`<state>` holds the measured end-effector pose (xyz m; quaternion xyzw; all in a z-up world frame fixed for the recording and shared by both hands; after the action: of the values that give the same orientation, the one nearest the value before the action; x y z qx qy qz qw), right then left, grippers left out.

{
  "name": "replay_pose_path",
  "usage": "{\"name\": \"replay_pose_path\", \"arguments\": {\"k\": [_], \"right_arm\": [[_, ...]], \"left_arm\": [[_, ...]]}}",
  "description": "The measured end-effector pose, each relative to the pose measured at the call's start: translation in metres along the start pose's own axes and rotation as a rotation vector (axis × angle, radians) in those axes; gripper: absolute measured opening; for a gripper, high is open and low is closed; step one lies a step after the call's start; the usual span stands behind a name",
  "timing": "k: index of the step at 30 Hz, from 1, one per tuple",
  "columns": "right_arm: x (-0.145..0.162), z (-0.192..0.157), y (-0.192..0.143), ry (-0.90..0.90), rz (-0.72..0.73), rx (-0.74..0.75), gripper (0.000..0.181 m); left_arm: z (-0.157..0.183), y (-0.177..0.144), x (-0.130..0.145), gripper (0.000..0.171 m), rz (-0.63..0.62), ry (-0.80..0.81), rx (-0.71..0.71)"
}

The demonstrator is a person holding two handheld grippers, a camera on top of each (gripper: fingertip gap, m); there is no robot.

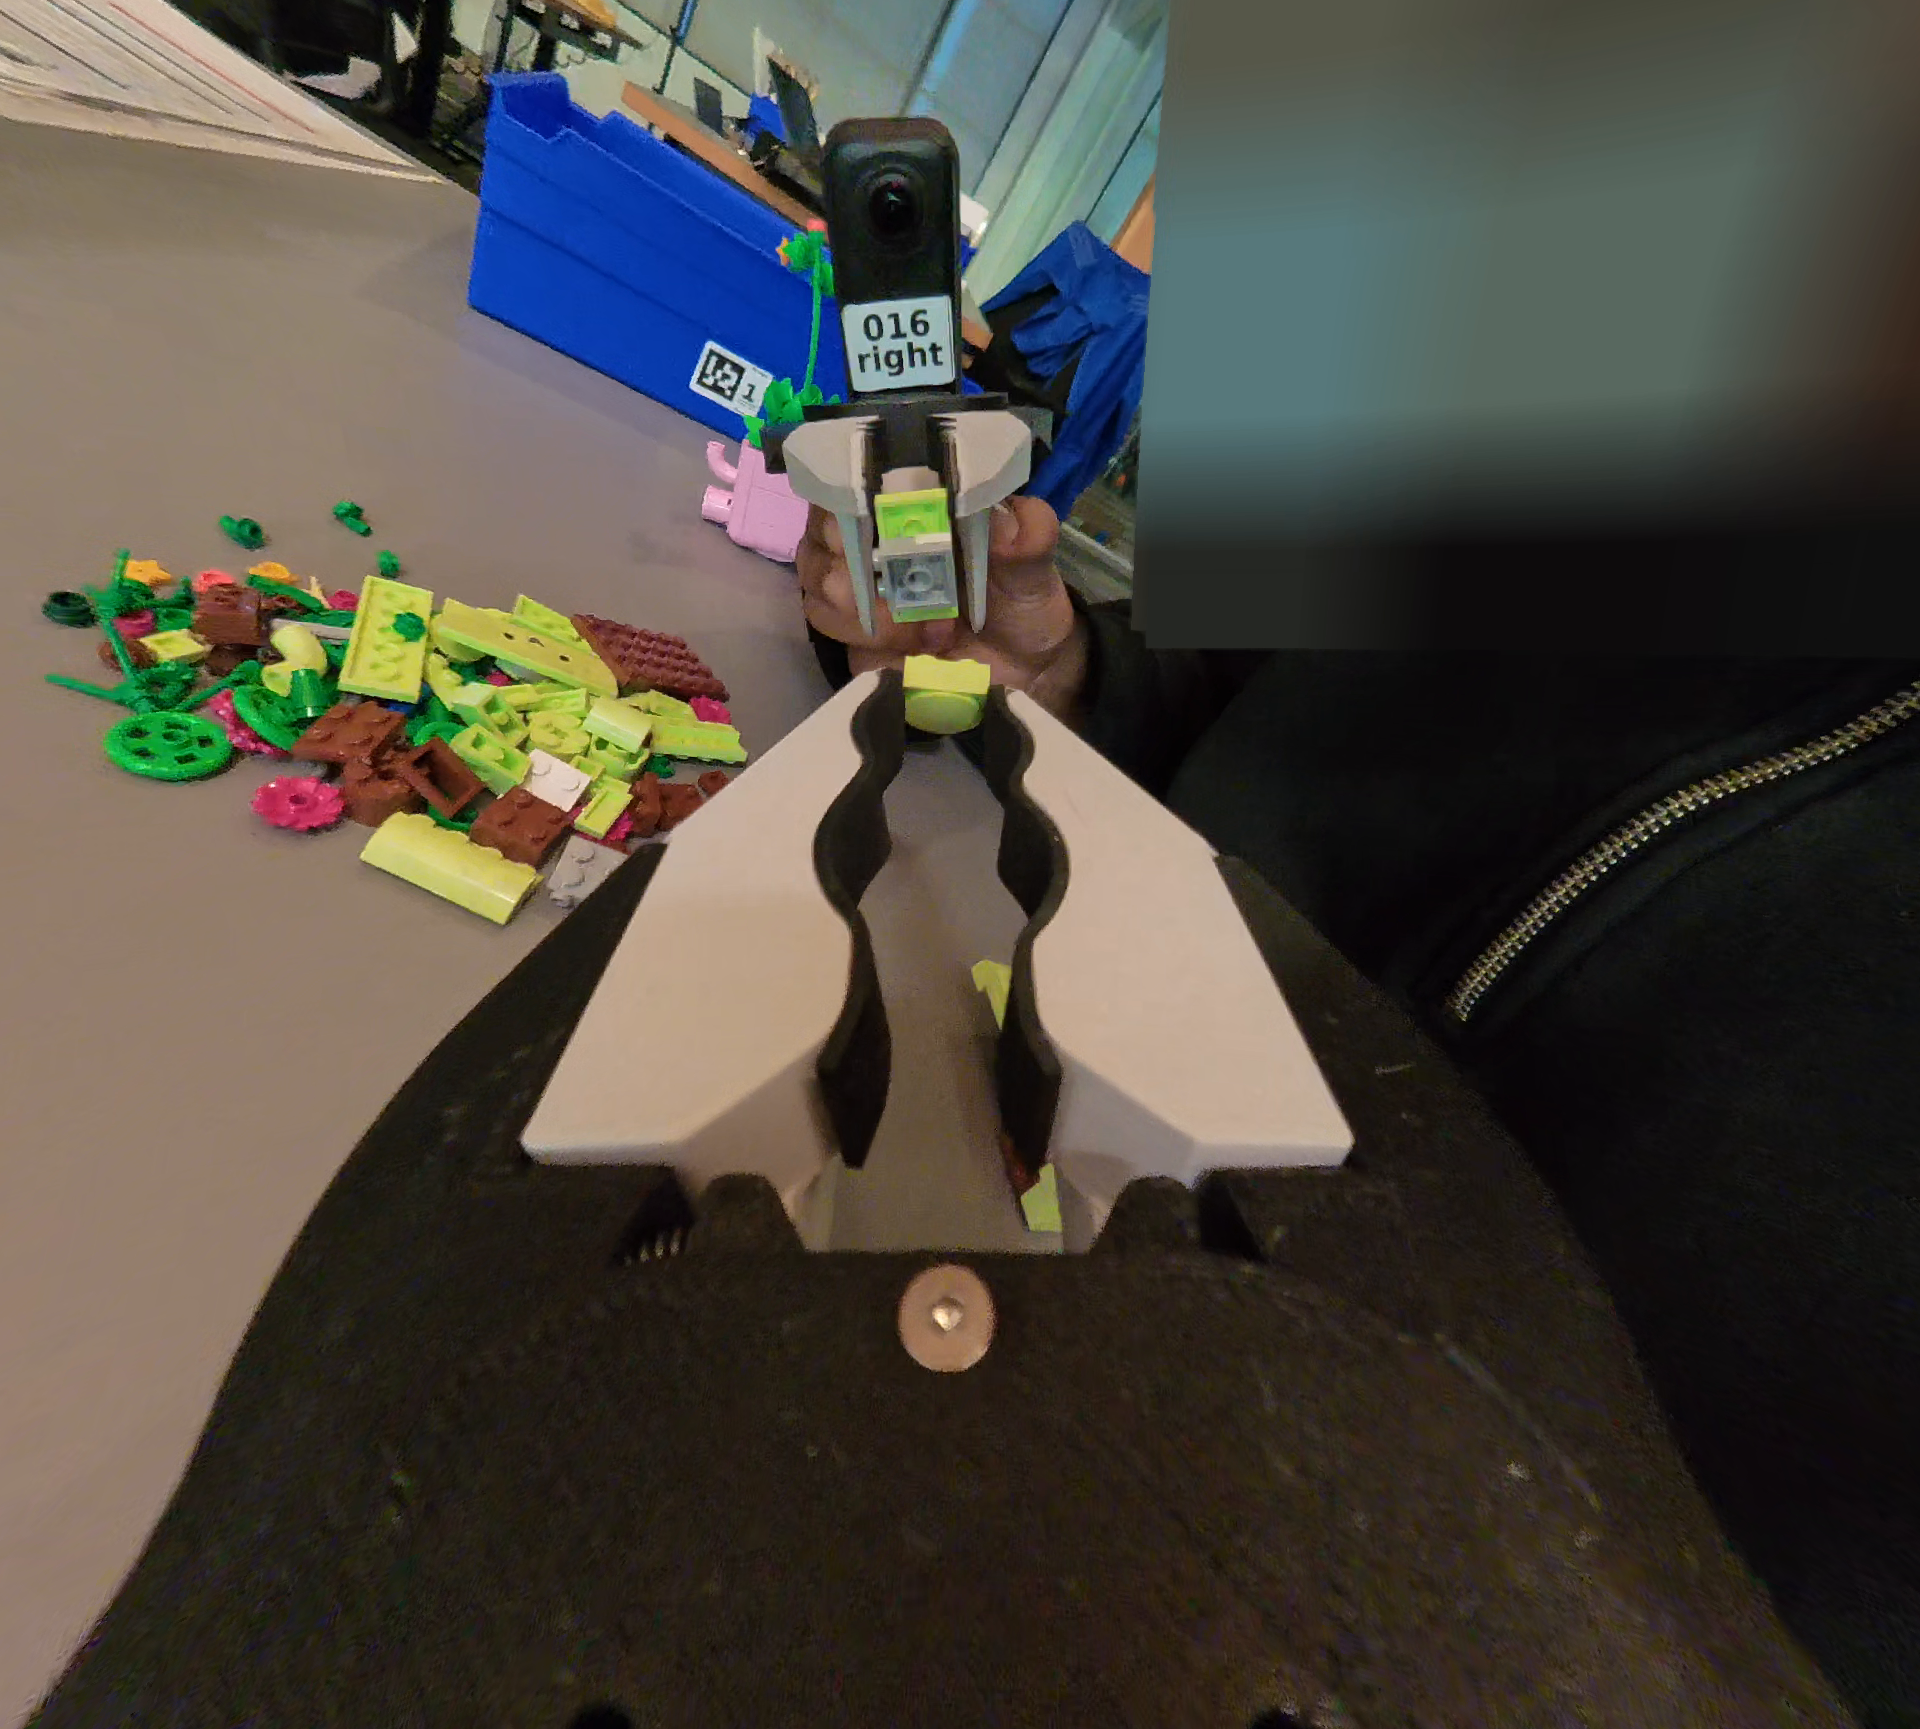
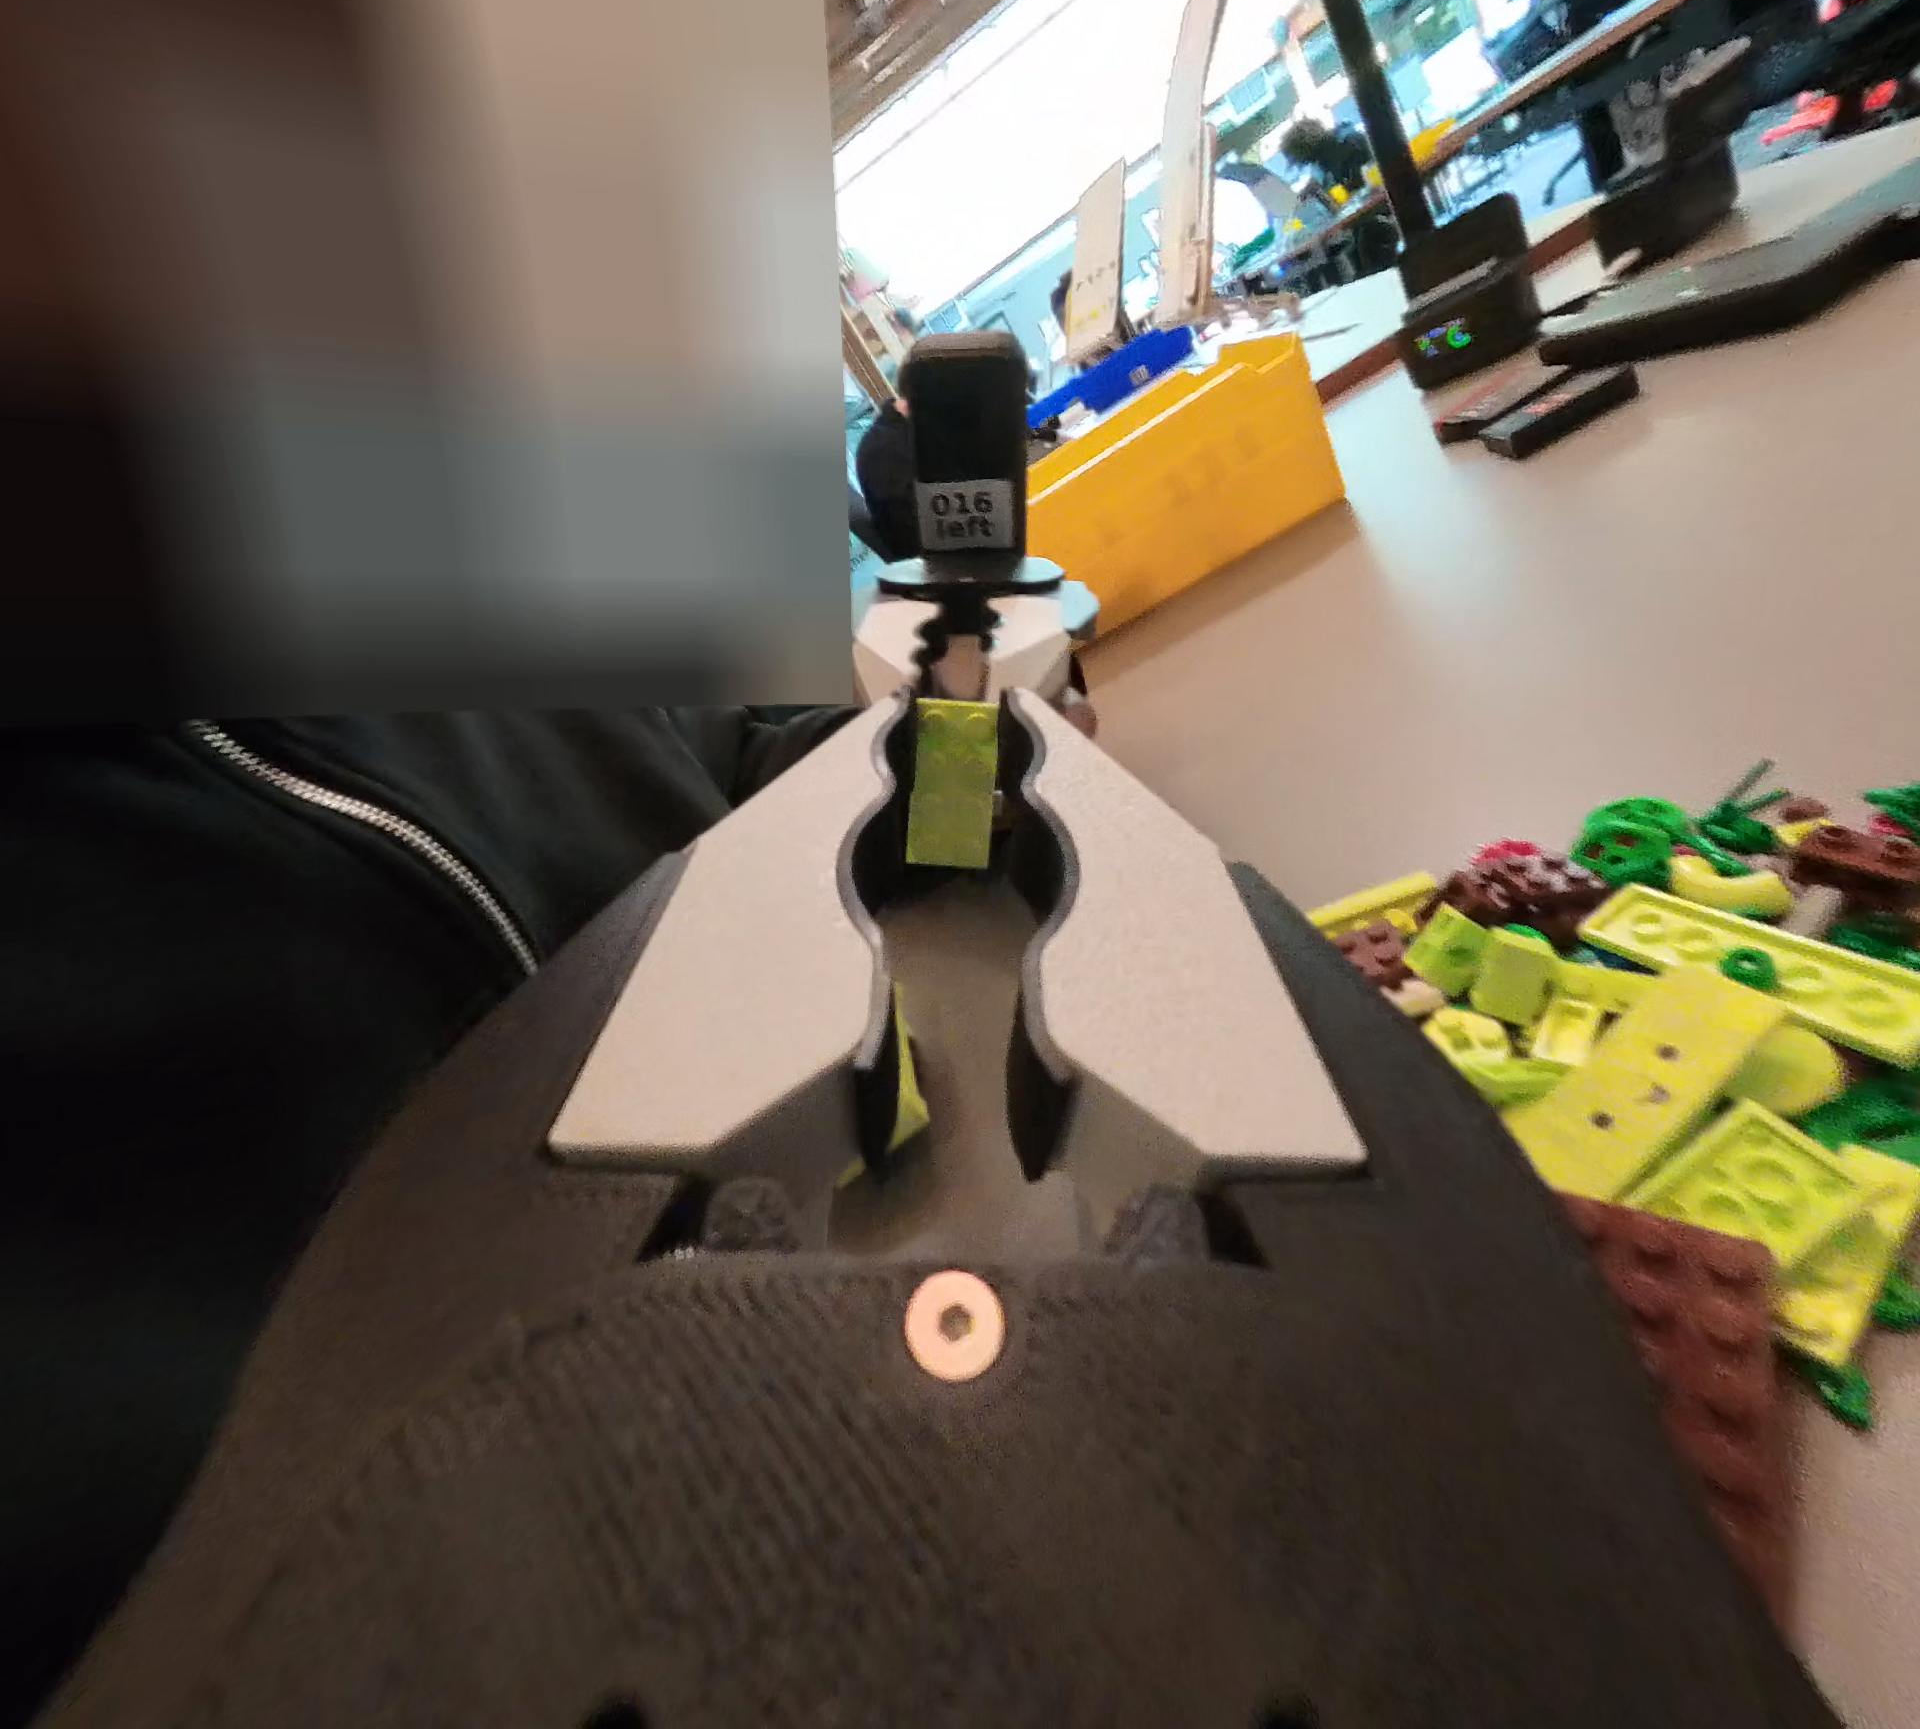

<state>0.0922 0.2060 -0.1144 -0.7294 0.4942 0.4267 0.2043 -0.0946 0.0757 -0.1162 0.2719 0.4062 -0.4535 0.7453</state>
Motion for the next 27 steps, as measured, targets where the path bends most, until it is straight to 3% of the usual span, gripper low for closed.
{"name": "replay_pose_path", "arguments": {"k": [7, 15, 23, 27], "right_arm": [[-0.001, 0.004, 0.001, 0.058, 0.003, 0.003, 0.014], [0.004, 0.009, 0.006, 0.133, -0.019, -0.033, 0.013], [0.011, 0.008, 0.014, 0.074, -0.115, 0.024, 0.014], [0.012, 0.008, 0.017, 0.089, -0.125, 0.013, 0.013]], "left_arm": [[-0.003, 0.002, 0.002, 0.013, -0.018, -0.002, -0.014], [-0.010, 0.008, 0.013, 0.013, -0.240, 0.033, -0.143], [-0.011, 0.017, 0.025, 0.013, -0.476, 0.084, -0.263], [-0.012, 0.018, 0.026, 0.029, -0.496, 0.078, -0.287]]}}
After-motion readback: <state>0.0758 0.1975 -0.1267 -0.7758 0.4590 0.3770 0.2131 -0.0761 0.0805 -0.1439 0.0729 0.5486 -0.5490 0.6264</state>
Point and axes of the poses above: each gripper's, where its closed fingertips meet, y out along the fingers, x out of its underside, z = x × y across the jaws, the point moved 10 cm from there along -y, back along the fingers, and after that the axes turned 4 degrees about x, right-handed, at the moved point
